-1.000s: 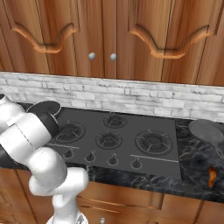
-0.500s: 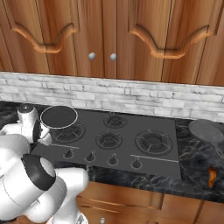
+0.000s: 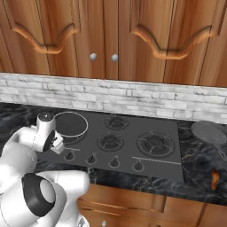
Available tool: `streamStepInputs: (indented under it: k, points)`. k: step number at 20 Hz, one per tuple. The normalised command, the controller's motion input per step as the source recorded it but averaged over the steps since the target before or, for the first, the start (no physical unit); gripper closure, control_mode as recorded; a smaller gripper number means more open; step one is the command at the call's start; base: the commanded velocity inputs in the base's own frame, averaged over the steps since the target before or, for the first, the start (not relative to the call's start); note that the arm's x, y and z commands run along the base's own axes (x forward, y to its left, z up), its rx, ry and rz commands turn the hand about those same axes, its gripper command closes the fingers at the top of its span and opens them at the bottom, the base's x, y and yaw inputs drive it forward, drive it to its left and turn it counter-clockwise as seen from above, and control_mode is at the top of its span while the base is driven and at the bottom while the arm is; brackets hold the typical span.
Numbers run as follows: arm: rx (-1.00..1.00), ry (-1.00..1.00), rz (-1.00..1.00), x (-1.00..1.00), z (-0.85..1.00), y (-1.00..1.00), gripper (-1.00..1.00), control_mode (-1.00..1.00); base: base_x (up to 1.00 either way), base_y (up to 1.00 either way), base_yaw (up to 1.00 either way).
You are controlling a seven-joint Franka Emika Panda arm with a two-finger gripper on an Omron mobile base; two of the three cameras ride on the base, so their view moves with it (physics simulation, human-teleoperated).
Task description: Place both pans onto different burners. Then place the carrot and the chicken drumstick on different pans.
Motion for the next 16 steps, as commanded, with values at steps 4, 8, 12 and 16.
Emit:
streamStepInputs:
  k: [4, 8, 12, 16]
  points:
    - [0.0, 0.05, -0.01, 0.42, 0.0, -0.03, 1.0, -1.0, 0.0, 0.0, 0.0]
    - [-0.01, 0.07, 0.0, 0.45, 0.0, -0.01, 1.0, -1.0, 0.0, 0.0, 0.0]
    - [0.0, 0.07, 0.0, 0.24, 0.0, -0.01, 1.0, -1.0, 0.0, 0.0, 0.0]
    - [0.0, 0.04, 0.0, 0.03, -0.07, 0.0, 1.0, -1.0, 0.0, 0.0, 0.0]
